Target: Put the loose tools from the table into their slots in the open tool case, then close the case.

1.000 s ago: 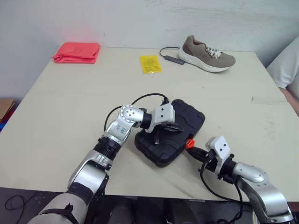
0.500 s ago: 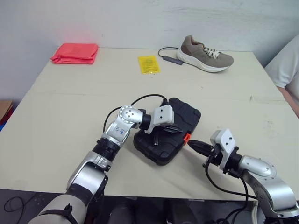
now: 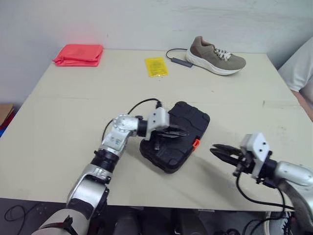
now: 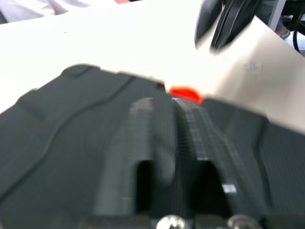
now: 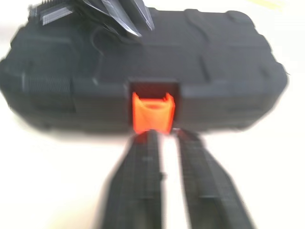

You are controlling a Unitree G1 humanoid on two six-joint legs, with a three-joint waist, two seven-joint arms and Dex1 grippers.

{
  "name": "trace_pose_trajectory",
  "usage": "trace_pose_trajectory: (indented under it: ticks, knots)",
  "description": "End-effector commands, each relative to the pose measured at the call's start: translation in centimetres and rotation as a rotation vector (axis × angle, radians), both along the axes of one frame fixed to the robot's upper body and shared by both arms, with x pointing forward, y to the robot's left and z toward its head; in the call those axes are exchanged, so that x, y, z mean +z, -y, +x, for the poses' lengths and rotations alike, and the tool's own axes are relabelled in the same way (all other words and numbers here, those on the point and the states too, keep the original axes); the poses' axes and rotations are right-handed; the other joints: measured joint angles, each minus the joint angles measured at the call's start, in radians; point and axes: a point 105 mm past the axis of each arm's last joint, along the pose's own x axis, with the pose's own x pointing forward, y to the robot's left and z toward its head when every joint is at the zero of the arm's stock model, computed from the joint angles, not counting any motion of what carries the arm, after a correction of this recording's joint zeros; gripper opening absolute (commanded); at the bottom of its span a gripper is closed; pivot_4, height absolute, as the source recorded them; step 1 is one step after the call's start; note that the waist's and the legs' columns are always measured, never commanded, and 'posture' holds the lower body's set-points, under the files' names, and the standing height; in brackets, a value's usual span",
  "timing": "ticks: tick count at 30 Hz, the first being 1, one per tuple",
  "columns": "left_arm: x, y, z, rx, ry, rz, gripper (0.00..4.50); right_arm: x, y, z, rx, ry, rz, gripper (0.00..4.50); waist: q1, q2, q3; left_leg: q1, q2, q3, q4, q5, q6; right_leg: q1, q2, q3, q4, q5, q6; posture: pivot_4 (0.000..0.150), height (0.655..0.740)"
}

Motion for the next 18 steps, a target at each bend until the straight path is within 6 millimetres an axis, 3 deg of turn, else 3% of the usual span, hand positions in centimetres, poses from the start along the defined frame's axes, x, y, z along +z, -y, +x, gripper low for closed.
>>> trace_pose_trajectory:
  ticks: [1, 4, 5, 6, 11, 14, 18]
  knots:
    - [2.8, -5.4, 0.6, 0.128, 0.041, -0.045, 2.7, 2.6, 2.7, -1.1, 0.003, 0.107, -0.097, 2.95, 0.001, -0.001, 0.002, 0.0, 0.0, 0.0, 0.0, 0.0, 0.0, 0.0, 0.0, 0.0, 0.0, 0.0, 0.0, 0.15, 0.74]
    - [1.7, -11.2, 0.2, 0.275, -0.001, 0.046, 4.12, 3.0, 5.0, -2.0, 0.014, 0.126, -0.191, 4.47, -0.001, -0.001, 0.002, 0.0, -0.001, 0.001, -0.002, 0.0, -0.001, 0.0, 0.001, -0.001, -0.002, 0.0, 0.0, 0.15, 0.74]
    - [1.2, -13.5, 0.2, 0.364, 0.028, 0.083, 4.44, 3.2, 5.8, -2.1, 0.019, 0.152, -0.239, 4.5, -0.001, -0.001, 0.002, 0.002, -0.001, 0.001, -0.003, 0.0, -0.001, 0.001, 0.001, -0.001, -0.003, 0.0, 0.001, 0.15, 0.74]
    - [0.8, -15.4, 0.1, 0.444, 0.034, 0.116, 4.44, 3.2, 6.7, -2.2, 0.015, 0.157, -0.292, 4.5, 0.0, -0.001, 0.002, 0.002, -0.001, 0.002, -0.004, 0.0, -0.001, 0.001, 0.001, -0.001, -0.004, 0.0, 0.001, 0.15, 0.74]
    - [-0.4, -21.1, -0.8, 0.654, 0.023, 0.225, 4.44, 4.3, 9.6, -1.8, -0.051, 0.178, -0.334, 4.5, 0.009, -0.006, 0.006, 0.002, -0.002, 0.002, -0.007, 0.0, 0.0, 0.0, -0.002, -0.001, -0.005, 0.001, 0.001, 0.15, 0.74]
    - [-0.3, -22.5, -1.1, 0.724, 0.035, 0.204, 4.44, 5.1, 10.2, -1.1, -0.076, 0.225, -0.324, 4.5, 0.016, -0.006, 0.006, 0.002, -0.002, 0.002, -0.008, 0.0, 0.0, 0.0, -0.009, 0.0, -0.005, 0.001, 0.001, 0.15, 0.74]
    - [-0.1, -22.5, -1.3, 0.741, 0.052, 0.163, 4.44, 5.1, 9.9, -0.4, -0.083, 0.246, -0.298, 4.5, 0.024, -0.006, 0.006, 0.002, -0.002, 0.001, -0.011, 0.002, -0.002, -0.001, -0.01, -0.001, -0.005, 0.0, 0.0, 0.15, 0.74]
